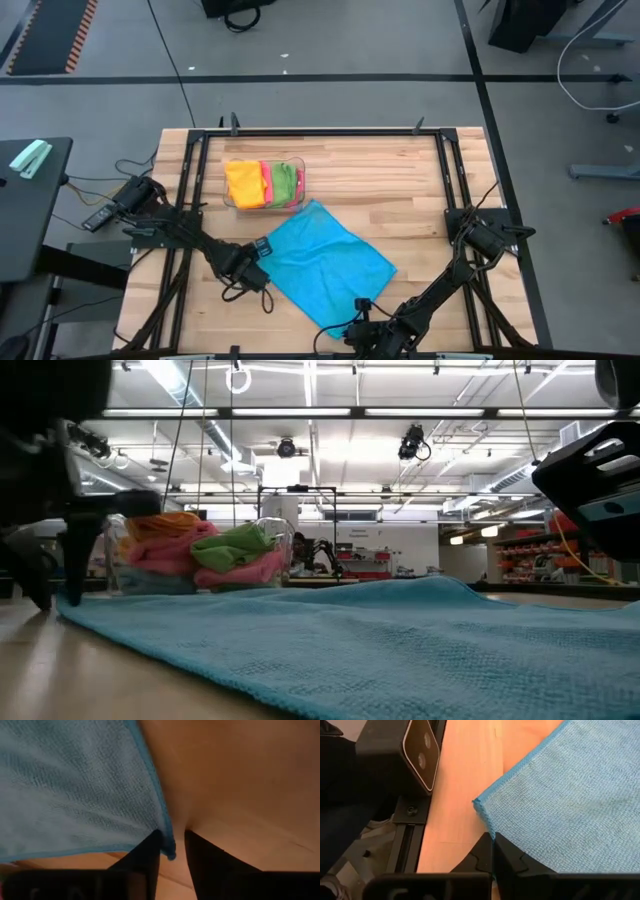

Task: Fold microfiber towels
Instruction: Fold the blue microfiber towel

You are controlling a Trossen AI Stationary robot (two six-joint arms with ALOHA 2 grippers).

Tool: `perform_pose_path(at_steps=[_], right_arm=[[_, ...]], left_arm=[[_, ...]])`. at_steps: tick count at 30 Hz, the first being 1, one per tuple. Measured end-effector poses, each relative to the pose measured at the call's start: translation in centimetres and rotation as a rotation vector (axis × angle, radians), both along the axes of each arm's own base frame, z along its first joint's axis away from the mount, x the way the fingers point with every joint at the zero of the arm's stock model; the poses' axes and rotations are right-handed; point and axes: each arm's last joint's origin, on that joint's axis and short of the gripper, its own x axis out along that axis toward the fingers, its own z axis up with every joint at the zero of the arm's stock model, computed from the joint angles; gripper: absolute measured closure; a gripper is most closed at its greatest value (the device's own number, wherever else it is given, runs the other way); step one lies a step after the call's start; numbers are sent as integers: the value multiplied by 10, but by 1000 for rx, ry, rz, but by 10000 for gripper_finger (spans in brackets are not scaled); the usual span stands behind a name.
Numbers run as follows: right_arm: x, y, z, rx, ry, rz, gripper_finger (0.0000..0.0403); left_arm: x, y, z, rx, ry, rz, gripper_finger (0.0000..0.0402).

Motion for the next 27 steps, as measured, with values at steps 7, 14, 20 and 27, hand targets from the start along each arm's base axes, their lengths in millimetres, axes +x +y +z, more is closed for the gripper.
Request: perform_pose_path(at_steps=[7, 14, 20, 27], right_arm=[[0, 0, 0, -2, 0, 3, 394], [-5, 1, 15, 52, 30, 23, 389], [-10, -4, 52, 148, 17, -50, 388], [-27, -10, 73, 224, 76, -182, 387]], left_arm=[[0, -7, 1, 83, -69, -49, 374], [15, -17, 21, 18, -104, -8, 394], [37, -12, 46, 23, -172, 48, 388], [59, 9, 63, 93, -269, 122, 394]])
